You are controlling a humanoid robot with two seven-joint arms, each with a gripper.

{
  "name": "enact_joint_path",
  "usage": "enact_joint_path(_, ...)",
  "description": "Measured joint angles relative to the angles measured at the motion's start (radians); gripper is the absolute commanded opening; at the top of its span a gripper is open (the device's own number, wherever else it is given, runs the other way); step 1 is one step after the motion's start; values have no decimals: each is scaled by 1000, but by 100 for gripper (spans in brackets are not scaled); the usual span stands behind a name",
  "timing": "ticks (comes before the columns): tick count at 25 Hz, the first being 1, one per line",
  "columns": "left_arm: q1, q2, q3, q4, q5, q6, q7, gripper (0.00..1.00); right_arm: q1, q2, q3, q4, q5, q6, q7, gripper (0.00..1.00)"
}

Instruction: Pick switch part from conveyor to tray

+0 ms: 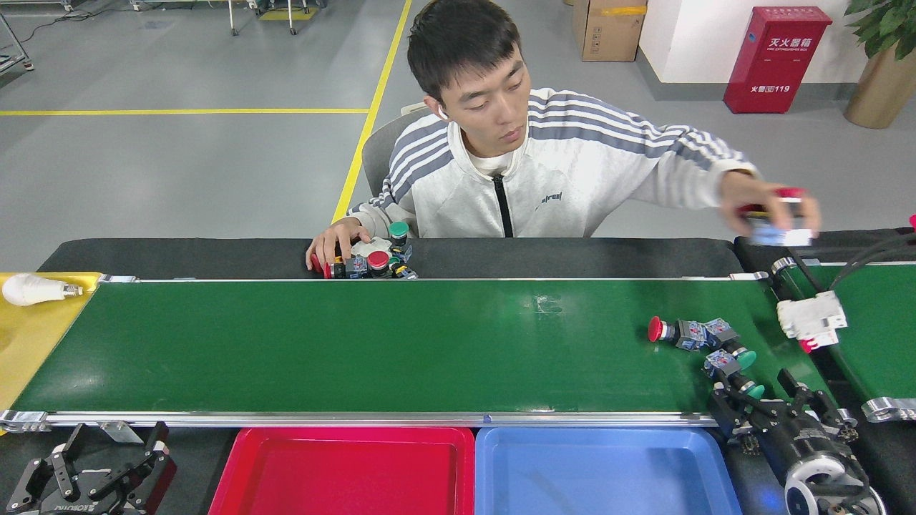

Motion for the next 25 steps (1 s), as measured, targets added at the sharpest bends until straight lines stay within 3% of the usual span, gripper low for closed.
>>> enact_joint_path(6,0,0,-10,0,0,0,0,100,-121,7,173,121,0,121,4,97)
enact_joint_path(8,0,0,-18,0,0,0,0,100,-137,6,232,138,1,151,6,89)
enact_joint_path(9,0,0,-20,-1,0,0,0,100,-138,6,250,141,2,155,3,83)
enact_joint_path(14,0,-1,-21,-1,0,0,0,100,-144,-5,312,140,13,160,-24,17)
enact_joint_path(16,0,-1,-20,-1,0,0,0,100,-144,-5,321,139,10,138,-33,7)
enact_joint_path(20,0,-1,-14,0,0,0,0,100,-143,-4,324,133,10,125,-48,3)
enact_joint_path(25,0,-1,-14,0,0,0,0,100,-112,-1,325,36,10,106,-54,1)
